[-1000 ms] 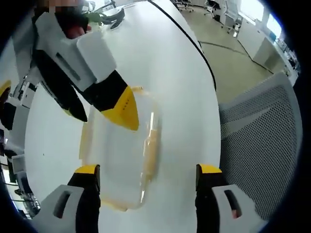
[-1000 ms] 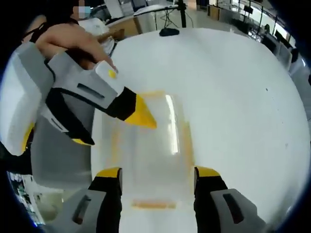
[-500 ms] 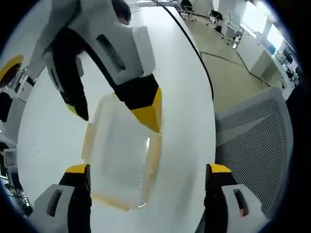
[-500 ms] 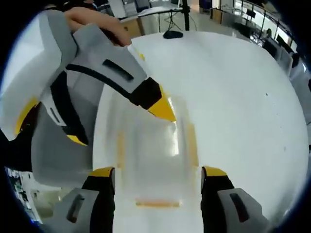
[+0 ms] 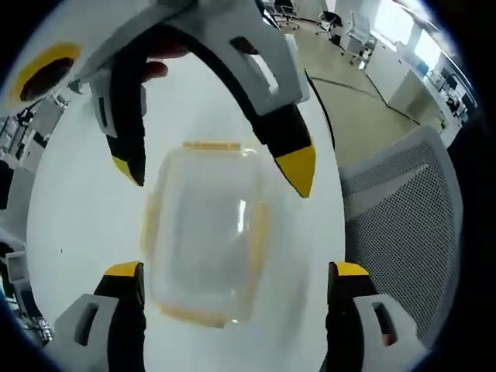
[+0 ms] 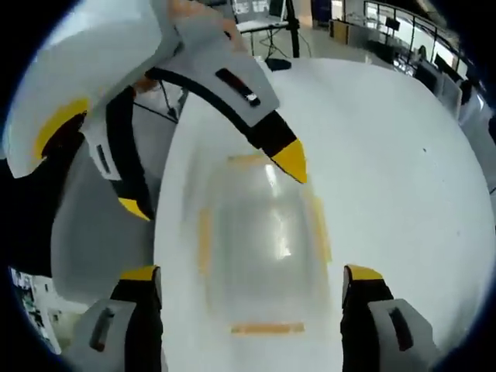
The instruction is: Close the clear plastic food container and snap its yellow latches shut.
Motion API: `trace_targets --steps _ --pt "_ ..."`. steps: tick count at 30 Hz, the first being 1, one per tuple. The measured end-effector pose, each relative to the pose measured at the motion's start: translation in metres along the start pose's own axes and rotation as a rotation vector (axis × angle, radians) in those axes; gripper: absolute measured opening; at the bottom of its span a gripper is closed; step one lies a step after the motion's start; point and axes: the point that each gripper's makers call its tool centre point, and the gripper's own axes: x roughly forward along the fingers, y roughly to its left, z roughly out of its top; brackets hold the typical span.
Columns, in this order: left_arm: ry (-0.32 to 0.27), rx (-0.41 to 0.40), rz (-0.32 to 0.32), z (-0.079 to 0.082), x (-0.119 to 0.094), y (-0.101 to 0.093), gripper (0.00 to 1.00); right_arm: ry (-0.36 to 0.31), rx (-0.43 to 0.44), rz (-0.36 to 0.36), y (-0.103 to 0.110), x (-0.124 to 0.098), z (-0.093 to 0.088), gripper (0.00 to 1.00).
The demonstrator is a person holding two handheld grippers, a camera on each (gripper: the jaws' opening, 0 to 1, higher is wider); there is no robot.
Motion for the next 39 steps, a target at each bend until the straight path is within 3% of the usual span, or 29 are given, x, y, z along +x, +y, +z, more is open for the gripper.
trace_targets --steps 5,19,27,39 --pt "-0.021 -0.012 -0.003 0.002 -0.002 0.005 0.99 0.008 -0.02 -0.021 -0.002 0.002 -0.006 1.0" --pt "0.001 -0.008 -0.025 -0.005 0.005 0.011 0.99 -0.005 -0.04 -0.051 -0.002 0.004 -0.004 0.98" --pt "0.021 0.007 -0.04 -0.014 0.008 0.021 0.99 0.037 -0.078 -0.049 0.0 0.01 -0.015 0.97" --pt "0.044 0.025 -0.065 -0.017 0.017 0.026 0.99 0.042 -0.096 -0.06 -0.003 0.016 -0.015 0.95"
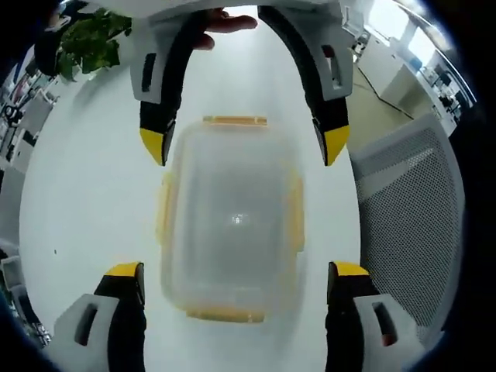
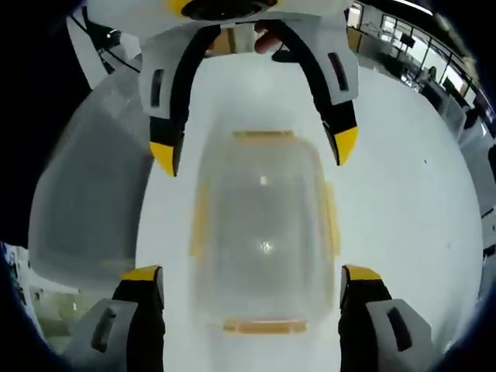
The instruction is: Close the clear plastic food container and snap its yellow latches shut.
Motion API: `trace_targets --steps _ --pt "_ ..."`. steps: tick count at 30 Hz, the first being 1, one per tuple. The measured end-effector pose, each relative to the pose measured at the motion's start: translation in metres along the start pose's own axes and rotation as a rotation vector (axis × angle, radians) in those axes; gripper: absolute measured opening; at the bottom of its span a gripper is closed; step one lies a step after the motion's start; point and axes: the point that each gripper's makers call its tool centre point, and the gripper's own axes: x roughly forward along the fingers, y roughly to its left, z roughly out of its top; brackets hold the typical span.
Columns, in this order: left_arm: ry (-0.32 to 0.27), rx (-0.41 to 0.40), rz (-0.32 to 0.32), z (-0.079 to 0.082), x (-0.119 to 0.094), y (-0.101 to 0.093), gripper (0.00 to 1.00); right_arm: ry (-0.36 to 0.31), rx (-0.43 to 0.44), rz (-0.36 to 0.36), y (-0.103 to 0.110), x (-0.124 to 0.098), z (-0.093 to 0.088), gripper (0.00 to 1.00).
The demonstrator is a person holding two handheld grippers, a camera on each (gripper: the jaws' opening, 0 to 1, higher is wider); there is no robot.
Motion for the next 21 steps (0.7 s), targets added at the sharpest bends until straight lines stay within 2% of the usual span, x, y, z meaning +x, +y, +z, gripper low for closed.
trace_targets --steps 21 --pt "0.039 0.002 -0.01 -0.01 0.015 0.001 0.92 0.036 -0.022 -0.022 -0.007 0.01 -0.01 0.89"
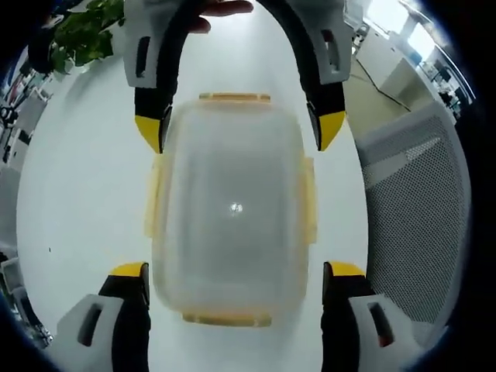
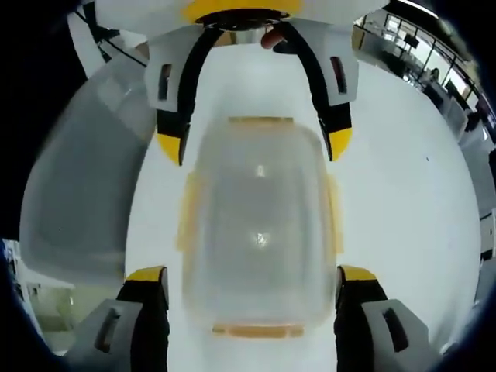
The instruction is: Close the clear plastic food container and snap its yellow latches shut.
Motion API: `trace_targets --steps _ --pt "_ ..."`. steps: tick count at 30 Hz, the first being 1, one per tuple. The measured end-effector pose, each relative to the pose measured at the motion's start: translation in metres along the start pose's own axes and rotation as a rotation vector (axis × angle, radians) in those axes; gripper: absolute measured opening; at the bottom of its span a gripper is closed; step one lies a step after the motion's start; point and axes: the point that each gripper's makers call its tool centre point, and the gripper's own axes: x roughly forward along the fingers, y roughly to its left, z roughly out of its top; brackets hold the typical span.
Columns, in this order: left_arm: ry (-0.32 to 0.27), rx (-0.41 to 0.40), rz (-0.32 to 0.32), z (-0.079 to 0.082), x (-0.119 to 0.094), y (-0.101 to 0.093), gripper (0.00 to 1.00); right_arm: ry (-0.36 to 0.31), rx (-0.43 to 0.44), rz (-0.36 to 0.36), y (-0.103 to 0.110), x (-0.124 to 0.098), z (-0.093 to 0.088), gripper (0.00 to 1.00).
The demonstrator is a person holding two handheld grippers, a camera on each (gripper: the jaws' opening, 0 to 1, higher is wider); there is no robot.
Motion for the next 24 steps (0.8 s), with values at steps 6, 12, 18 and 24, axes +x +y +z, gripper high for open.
trace_targets --steps 6,12,18,24 --pt "0.009 0.005 0.001 -0.0036 0.0029 0.0013 0.87 0.012 -0.01 -0.012 -0.0032 0.0015 -0.0026 0.84" --pt "0.014 -0.021 0.011 -0.0051 0.0085 0.0059 0.86 -0.004 0.008 -0.005 -0.0033 0.0013 -0.0025 0.84" --pt "0.016 -0.028 0.017 -0.0053 0.0087 0.0051 0.86 -0.043 0.01 -0.002 -0.0031 0.0013 -0.0021 0.84" --pt "0.007 -0.029 0.022 -0.0052 0.0091 0.0054 0.85 -0.055 0.008 -0.014 -0.0033 0.0026 -0.001 0.83"
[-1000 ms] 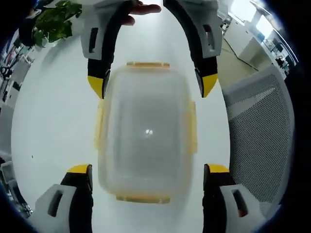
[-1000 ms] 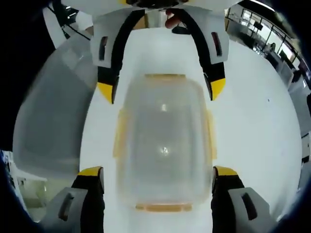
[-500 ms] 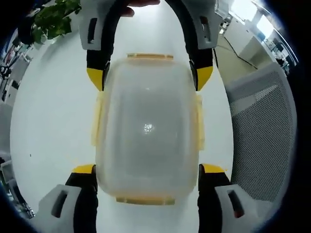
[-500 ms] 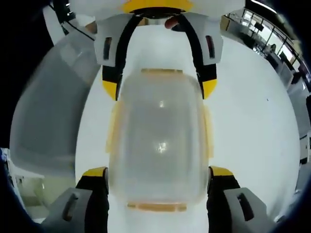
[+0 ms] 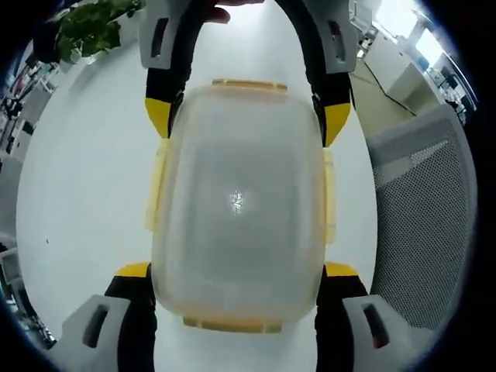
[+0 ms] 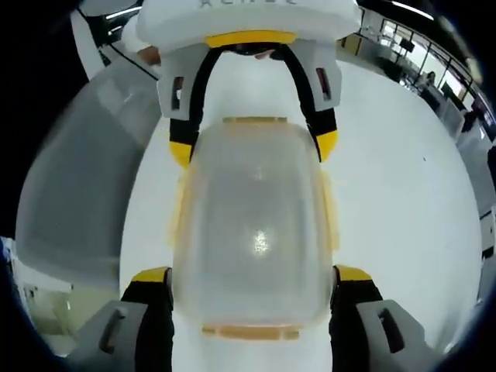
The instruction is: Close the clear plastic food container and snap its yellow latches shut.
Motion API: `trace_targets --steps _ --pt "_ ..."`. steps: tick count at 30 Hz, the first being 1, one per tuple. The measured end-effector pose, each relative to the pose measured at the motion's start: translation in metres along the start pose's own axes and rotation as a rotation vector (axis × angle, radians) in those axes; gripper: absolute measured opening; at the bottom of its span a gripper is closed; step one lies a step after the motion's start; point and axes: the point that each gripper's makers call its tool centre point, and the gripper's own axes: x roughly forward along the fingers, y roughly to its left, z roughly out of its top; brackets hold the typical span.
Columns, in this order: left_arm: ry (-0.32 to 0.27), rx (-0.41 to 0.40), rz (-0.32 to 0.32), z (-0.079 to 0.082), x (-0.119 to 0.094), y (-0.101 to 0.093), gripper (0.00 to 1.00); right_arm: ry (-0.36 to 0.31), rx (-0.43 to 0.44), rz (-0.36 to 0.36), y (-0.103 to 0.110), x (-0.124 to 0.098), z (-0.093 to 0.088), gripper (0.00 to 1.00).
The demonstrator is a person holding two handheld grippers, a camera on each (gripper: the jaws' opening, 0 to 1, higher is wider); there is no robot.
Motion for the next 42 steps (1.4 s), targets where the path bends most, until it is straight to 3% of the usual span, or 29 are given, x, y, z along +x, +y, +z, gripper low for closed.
trace_targets --steps 11,15,28,42 --pt "0.024 0.006 0.003 0.0 0.001 0.0 0.85 -0.024 -0.002 -0.005 -0.001 0.0 0.001 0.84" --pt "0.034 0.002 0.01 -0.001 0.001 0.0 0.85 0.001 -0.001 0.001 -0.001 0.002 0.001 0.84" --pt "0.015 0.001 0.018 -0.001 0.001 0.0 0.85 -0.002 0.007 -0.01 -0.001 0.001 0.001 0.84" --pt "0.036 -0.01 0.014 -0.012 -0.001 -0.005 0.86 0.003 -0.001 0.002 0.004 0.007 0.01 0.85"
